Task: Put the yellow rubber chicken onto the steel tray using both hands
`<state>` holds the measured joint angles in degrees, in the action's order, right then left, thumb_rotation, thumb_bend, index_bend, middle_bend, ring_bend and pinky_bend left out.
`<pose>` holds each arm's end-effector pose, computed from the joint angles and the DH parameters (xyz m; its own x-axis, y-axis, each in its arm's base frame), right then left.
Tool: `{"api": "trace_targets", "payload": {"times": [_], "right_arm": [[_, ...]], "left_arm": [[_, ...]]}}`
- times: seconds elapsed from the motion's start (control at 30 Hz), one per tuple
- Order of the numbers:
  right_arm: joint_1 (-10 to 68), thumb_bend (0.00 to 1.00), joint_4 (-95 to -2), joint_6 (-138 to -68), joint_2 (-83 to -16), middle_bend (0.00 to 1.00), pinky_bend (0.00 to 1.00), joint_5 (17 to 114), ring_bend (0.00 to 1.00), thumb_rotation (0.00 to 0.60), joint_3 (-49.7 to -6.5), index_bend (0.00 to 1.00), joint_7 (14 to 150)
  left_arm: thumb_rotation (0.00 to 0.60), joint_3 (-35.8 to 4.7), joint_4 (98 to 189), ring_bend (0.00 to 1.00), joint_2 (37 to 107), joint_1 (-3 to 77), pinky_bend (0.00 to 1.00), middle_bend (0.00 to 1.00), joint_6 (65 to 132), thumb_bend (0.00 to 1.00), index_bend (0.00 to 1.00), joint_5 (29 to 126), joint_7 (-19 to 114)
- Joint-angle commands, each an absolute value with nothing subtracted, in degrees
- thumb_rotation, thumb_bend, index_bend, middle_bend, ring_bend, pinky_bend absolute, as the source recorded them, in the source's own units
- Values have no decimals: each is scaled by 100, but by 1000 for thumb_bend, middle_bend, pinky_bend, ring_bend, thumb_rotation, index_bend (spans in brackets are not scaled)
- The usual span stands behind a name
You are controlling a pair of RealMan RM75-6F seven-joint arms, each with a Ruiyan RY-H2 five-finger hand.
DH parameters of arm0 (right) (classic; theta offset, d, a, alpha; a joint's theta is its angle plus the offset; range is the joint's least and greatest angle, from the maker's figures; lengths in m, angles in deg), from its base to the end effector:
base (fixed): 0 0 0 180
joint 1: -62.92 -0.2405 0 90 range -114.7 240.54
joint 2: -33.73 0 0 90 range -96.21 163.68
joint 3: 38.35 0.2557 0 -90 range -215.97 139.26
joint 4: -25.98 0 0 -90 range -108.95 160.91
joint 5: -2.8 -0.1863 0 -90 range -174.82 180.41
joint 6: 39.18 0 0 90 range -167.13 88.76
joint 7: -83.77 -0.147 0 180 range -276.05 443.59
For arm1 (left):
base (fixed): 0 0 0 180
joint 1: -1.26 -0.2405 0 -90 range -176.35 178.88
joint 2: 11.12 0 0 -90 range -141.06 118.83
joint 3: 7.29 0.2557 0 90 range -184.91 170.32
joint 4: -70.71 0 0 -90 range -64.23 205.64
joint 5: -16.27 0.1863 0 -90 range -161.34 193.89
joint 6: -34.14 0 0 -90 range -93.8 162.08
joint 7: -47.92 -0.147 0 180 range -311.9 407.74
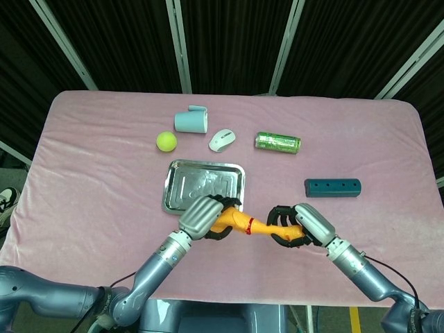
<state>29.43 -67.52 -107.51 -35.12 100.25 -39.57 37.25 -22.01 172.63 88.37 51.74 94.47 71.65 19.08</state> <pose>-0.1746 -0.2718 0.0955 -0.1883 -0.5546 0.8105 -0.8449 -0.3292 -0.4215 -0.0160 0.2863 -0.0343 0.2169 0.3862 0.8966 0.8664 -0.4994 0.0055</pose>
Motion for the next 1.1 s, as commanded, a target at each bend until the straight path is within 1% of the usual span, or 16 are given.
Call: {"api": "trace_targets", "payload": {"times": [0.03, 0.1, 0.23, 0.3, 0.37, 0.4, 0.43, 0.5, 0.57, 0.6, 0.63, 0.7, 0.73, 0.8, 0.87, 1.1], "right_arm": [[2950, 930, -6739, -10761, -3517, 659, 877, 10019, 666, 600, -3961, 852, 3708], [2955, 931, -6731, -10767, -3521, 659, 878, 10008, 666, 600, -3962, 853, 3685], [2951, 932, -6705, -10756, -3535, 659, 877, 10003, 667, 600, -3970, 853, 3659], [2946, 932, -6695, -10750, -3547, 659, 877, 10009, 667, 600, -3974, 853, 3644], [2941, 931, -6684, -10746, -3558, 659, 878, 10013, 667, 600, -3976, 853, 3633], [2939, 931, -6678, -10743, -3563, 659, 878, 10015, 667, 600, -3979, 853, 3632], [2937, 932, -6673, -10742, -3567, 659, 878, 10014, 667, 600, -3979, 853, 3630], [2937, 932, -6663, -10744, -3569, 659, 878, 10007, 666, 600, -3976, 854, 3625], [2942, 932, -6652, -10751, -3567, 659, 878, 9994, 666, 600, -3972, 854, 3616], [2944, 932, -6647, -10754, -3566, 659, 878, 9989, 667, 600, -3971, 854, 3610], [2946, 932, -6642, -10755, -3564, 659, 878, 9986, 667, 600, -3973, 854, 3607], [2950, 932, -6635, -10759, -3561, 659, 878, 9986, 667, 600, -3977, 854, 3602], [2950, 932, -6625, -10762, -3557, 659, 877, 9986, 667, 600, -3978, 854, 3598], [2953, 932, -6621, -10769, -3555, 659, 877, 9986, 667, 600, -3979, 854, 3593], [2958, 932, -6616, -10779, -3553, 659, 878, 9981, 667, 600, -3978, 854, 3583], [2969, 935, -6581, -10787, -3536, 659, 878, 9966, 667, 600, -3985, 854, 3532]], "left_arm": [[600, -2201, 17231, 645, 8896, 5219, 681, 676, 9518, 743, 559, 7160, 1810], [600, -2197, 17218, 700, 8925, 5222, 720, 746, 9572, 787, 626, 7207, 1801], [600, -2210, 17198, 748, 8965, 5188, 745, 808, 9690, 811, 682, 7337, 1897], [600, -2211, 17189, 762, 8969, 5172, 757, 823, 9721, 812, 695, 7376, 1944], [600, -2205, 17181, 742, 8963, 5161, 746, 801, 9737, 801, 668, 7407, 1972], [600, -2202, 17180, 715, 8961, 5155, 727, 775, 9743, 774, 642, 7425, 1989], [600, -2196, 17184, 655, 8954, 5149, 680, 719, 9741, 704, 590, 7440, 2013], [600, -2170, 17230, 504, 8913, 5132, 539, 583, 9695, 500, 468, 7436, 2074], [600, -2154, 17278, 378, 8850, 5117, 409, 470, 9649, 349, 354, 7428, 2123], [600, -2151, 17300, 311, 8820, 5110, 341, 403, 9631, 293, 288, 7422, 2144], [599, -2150, 17313, 272, 8793, 5106, 304, 358, 9621, 264, 246, 7427, 2159], [574, -2145, 17339, 156, 8756, 5097, 204, 227, 9601, 201, 134, 7420, 2188], [565, -2142, 17357, 126, 8720, 5096, 183, 192, 9583, 187, 110, 7414, 2193], [539, -2129, 17397, 32, 8666, 5101, 121, 67, 9533, 157, 56, 7377, 2193], [537, -2120, 17441, 2, 8605, 5105, 87, 8, 9499, 151, 43, 7356, 2182], [533, -2106, 17596, 0, 8444, 5022, 61, 0, 9600, 151, 23, 7499, 2289]]}}
